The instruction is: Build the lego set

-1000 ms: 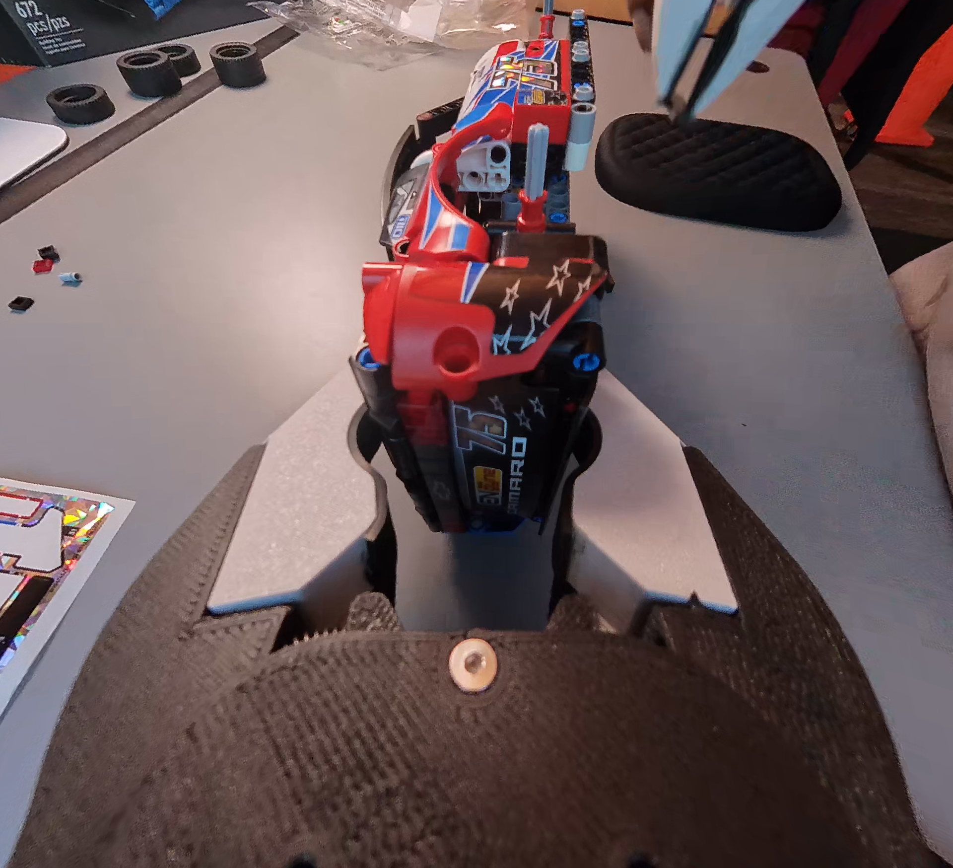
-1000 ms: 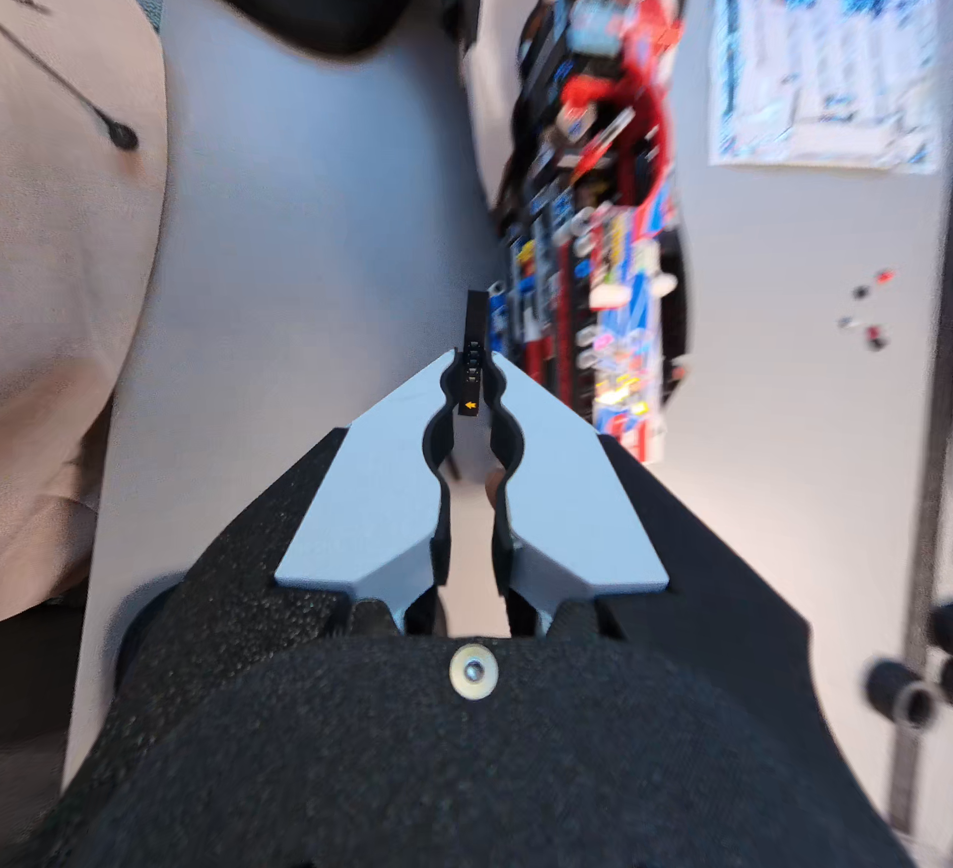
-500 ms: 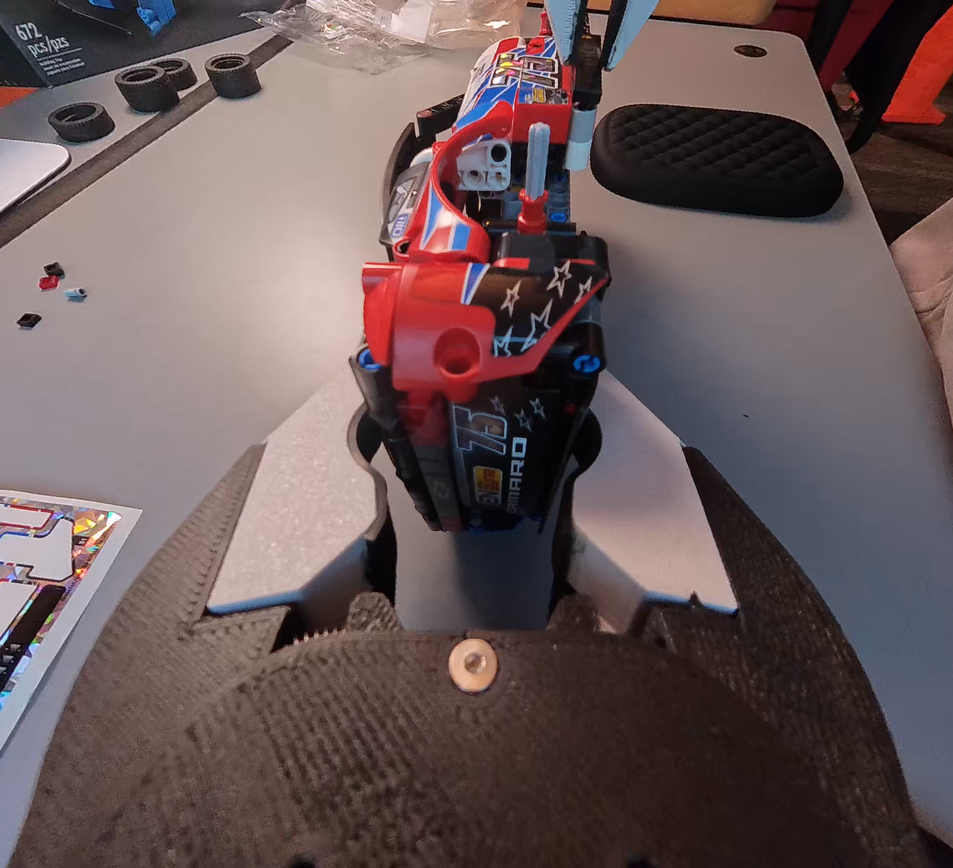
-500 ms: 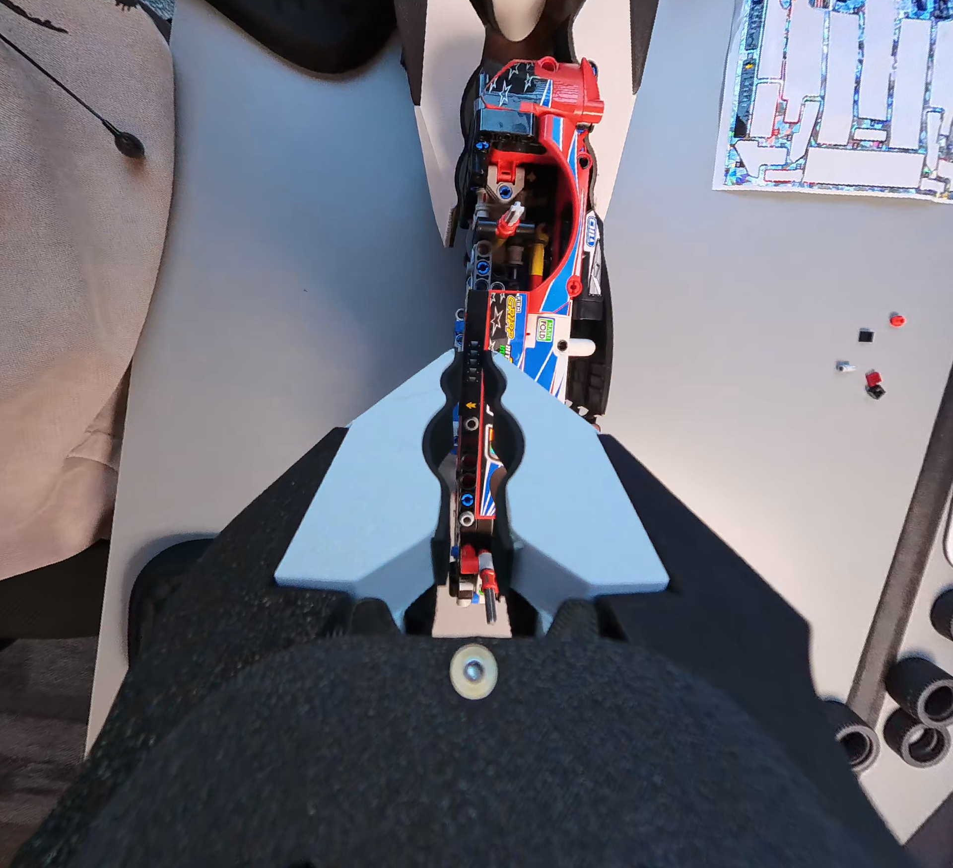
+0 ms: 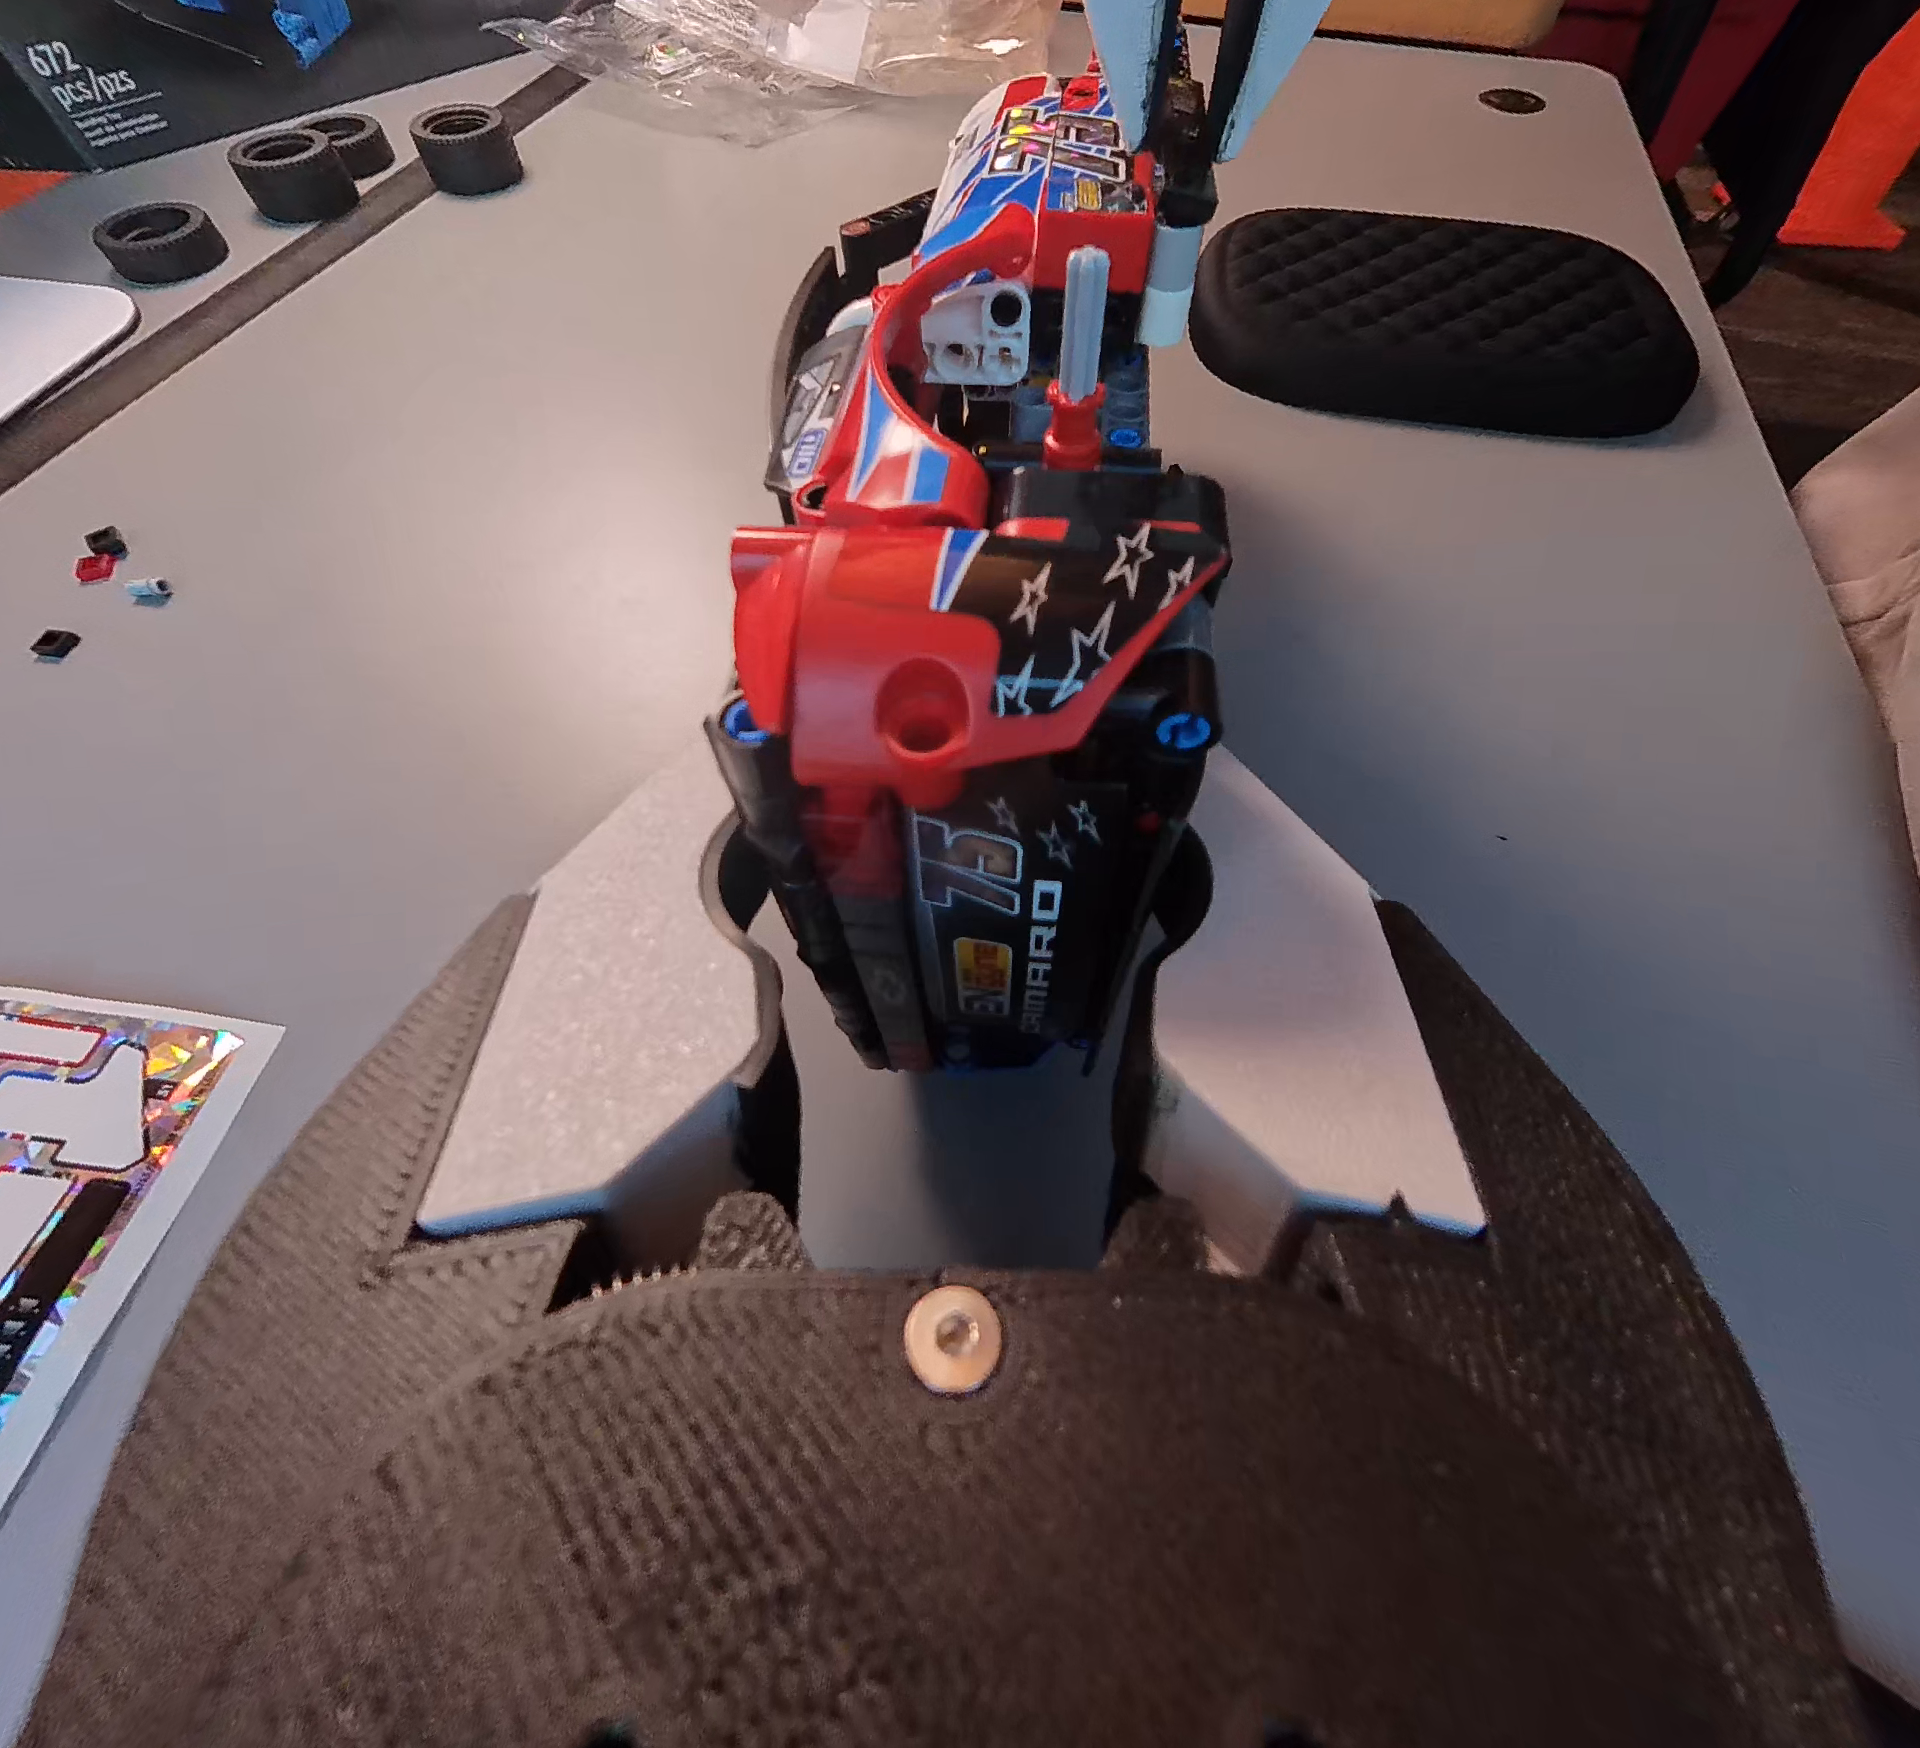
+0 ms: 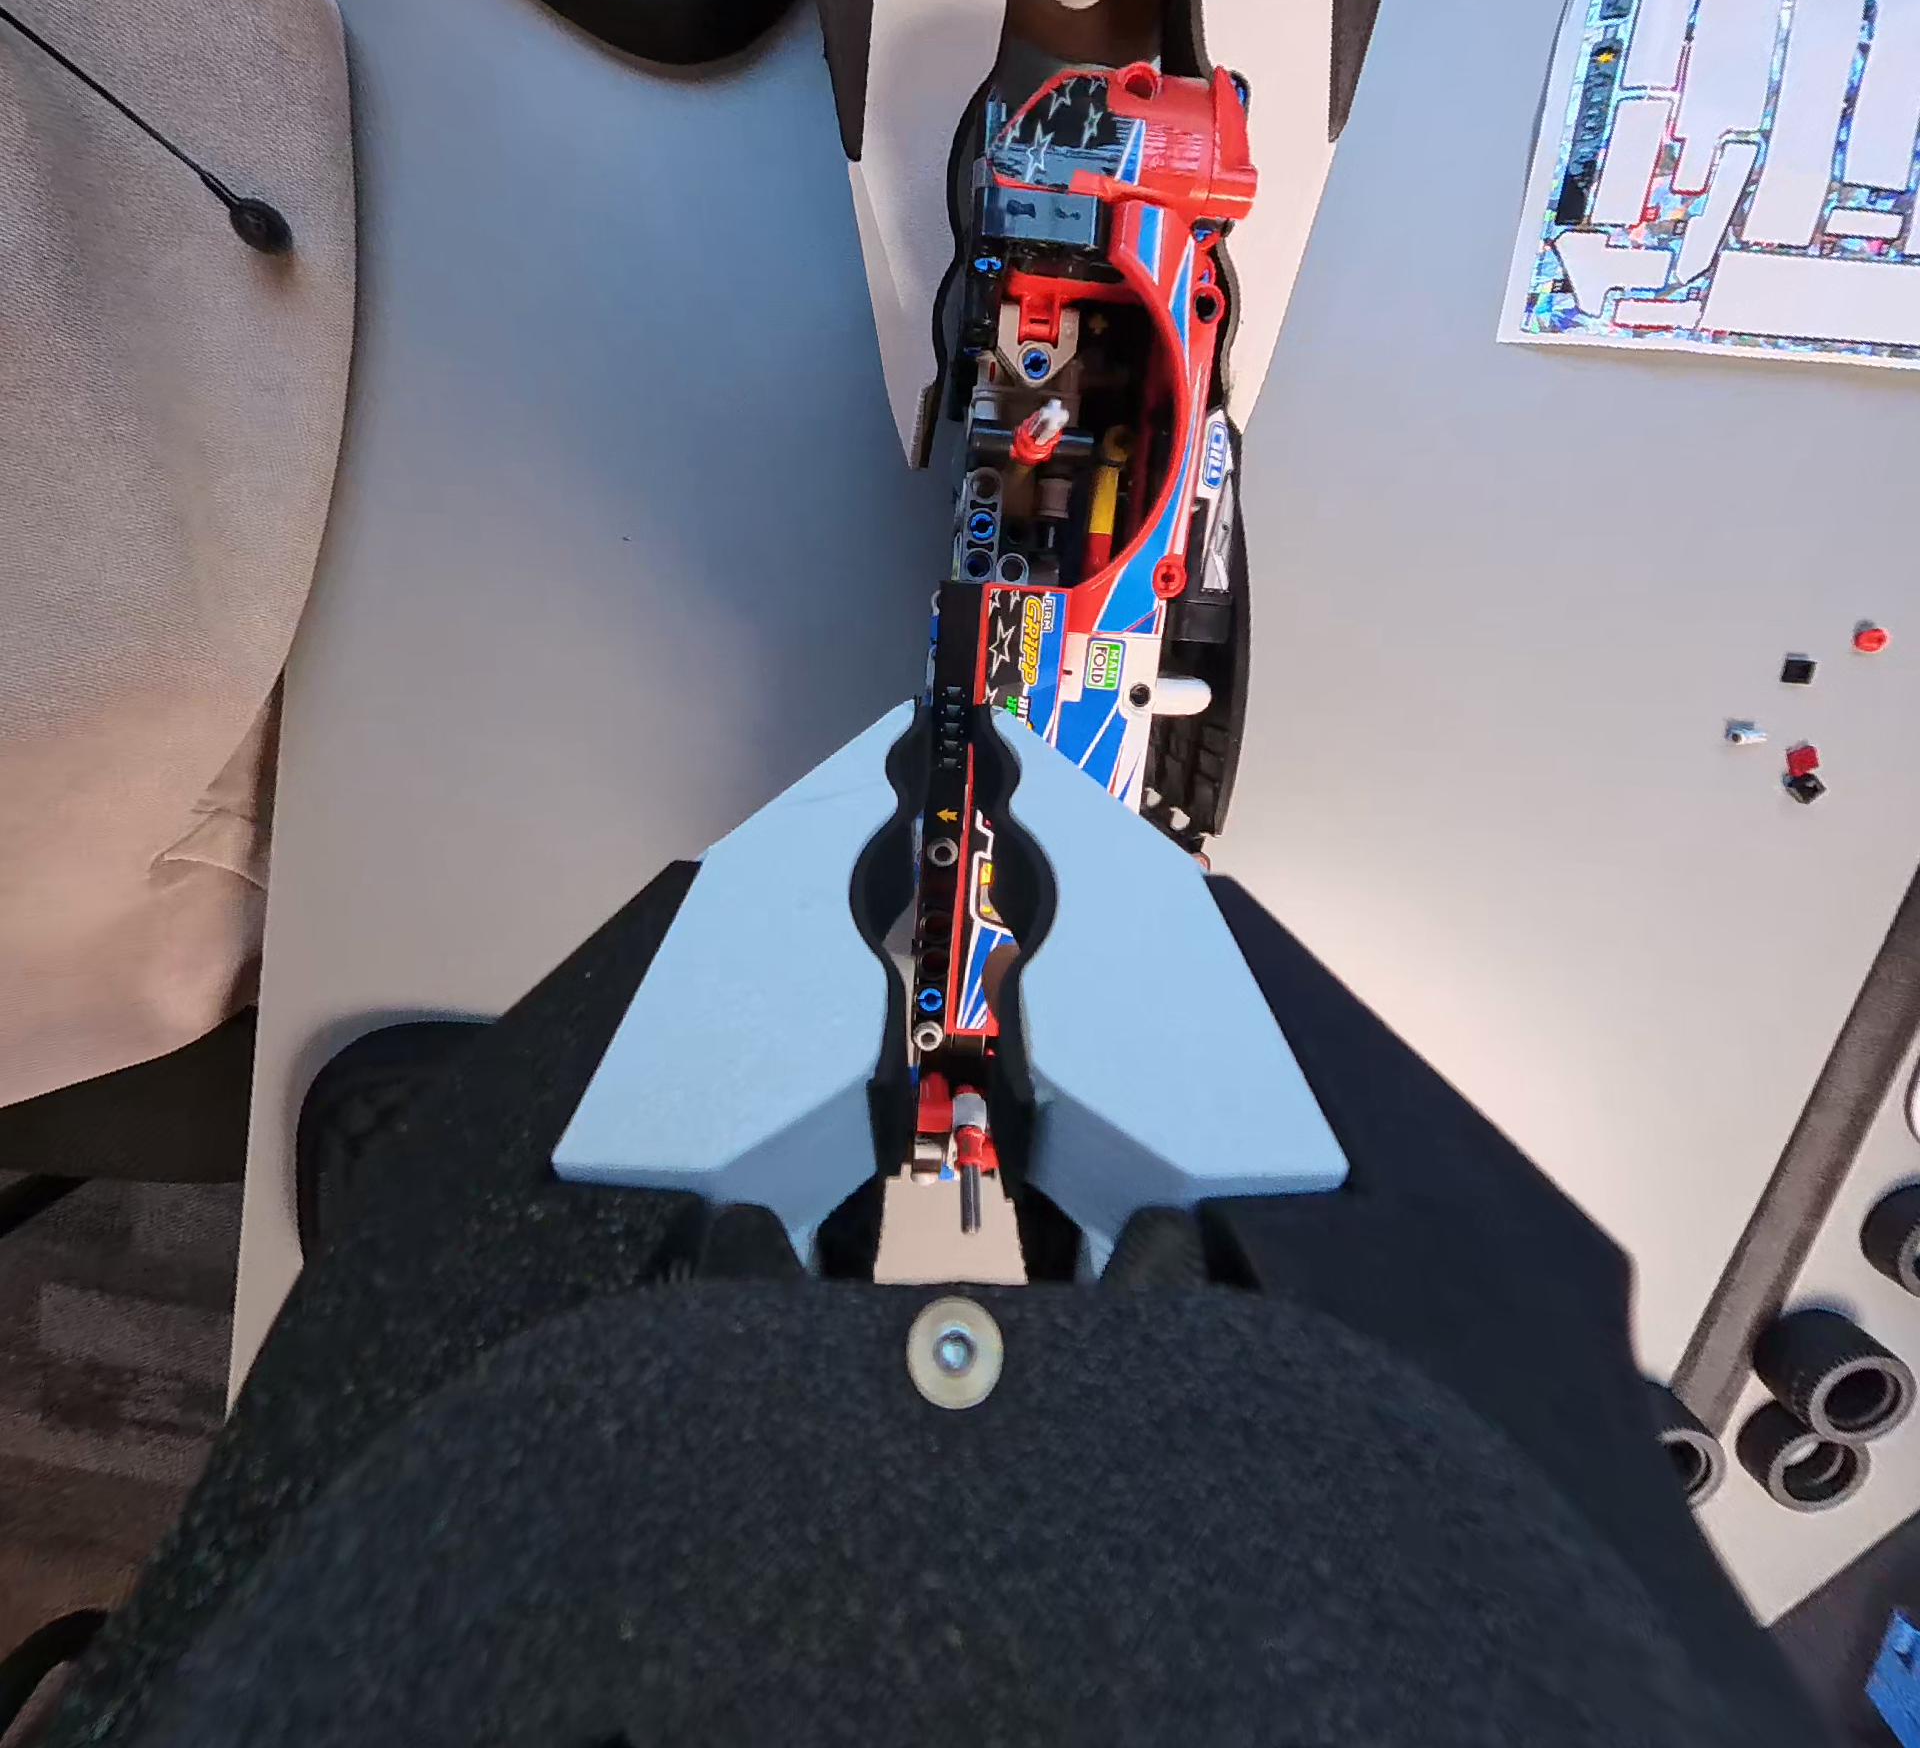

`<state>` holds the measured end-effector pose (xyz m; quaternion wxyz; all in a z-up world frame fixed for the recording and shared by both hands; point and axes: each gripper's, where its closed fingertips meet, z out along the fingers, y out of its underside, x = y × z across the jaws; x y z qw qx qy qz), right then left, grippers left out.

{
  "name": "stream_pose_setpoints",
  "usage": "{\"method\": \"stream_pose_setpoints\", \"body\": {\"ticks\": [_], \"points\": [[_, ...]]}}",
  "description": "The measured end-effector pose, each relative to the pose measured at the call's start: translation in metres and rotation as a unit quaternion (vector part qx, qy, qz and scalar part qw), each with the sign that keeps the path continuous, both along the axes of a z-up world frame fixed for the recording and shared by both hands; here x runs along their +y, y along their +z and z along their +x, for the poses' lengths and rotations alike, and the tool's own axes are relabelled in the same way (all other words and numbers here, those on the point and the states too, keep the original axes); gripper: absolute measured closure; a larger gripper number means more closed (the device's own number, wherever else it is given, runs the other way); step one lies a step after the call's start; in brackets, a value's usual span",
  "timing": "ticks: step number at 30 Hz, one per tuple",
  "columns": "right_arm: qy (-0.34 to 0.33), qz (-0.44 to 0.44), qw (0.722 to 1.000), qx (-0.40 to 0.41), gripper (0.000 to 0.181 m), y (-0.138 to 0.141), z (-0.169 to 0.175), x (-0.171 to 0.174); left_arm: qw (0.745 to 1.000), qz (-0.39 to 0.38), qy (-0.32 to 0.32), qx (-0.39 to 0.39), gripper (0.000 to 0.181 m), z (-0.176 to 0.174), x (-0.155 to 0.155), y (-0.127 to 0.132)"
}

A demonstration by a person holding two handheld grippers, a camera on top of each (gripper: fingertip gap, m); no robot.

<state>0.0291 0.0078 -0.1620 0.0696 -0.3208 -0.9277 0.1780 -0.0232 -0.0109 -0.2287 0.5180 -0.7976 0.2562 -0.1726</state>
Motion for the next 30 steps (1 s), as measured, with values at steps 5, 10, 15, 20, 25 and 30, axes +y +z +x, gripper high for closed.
{"method": "stream_pose_setpoints", "body": {"ticks": [5,10,15,20,25,30], "points": [[-0.010,-0.029,0.999,-0.020,0.176,-0.003,0.004,-0.003,1.000,0.007,-0.004,0.009,0.108,0.002,0.000,0.001],[-0.019,-0.022,1.000,-0.008,0.176,-0.002,0.000,-0.002,1.000,0.000,-0.002,0.001,0.108,0.000,0.000,0.000],[-0.020,-0.048,0.999,0.014,0.168,0.003,-0.003,-0.005,1.000,-0.004,-0.001,-0.009,0.108,-0.001,0.000,0.000],[-0.032,-0.037,0.995,0.088,0.165,0.025,-0.011,0.009,1.000,-0.013,0.000,-0.025,0.109,-0.002,0.001,0.000],[0.001,0.105,0.970,0.217,0.154,0.012,0.000,0.024,0.998,-0.032,0.007,-0.056,0.108,-0.006,0.002,-0.001],[0.003,0.206,0.914,0.350,0.156,-0.001,-0.003,0.026,0.996,-0.043,0.009,-0.077,0.108,-0.007,0.004,-0.002]]}}
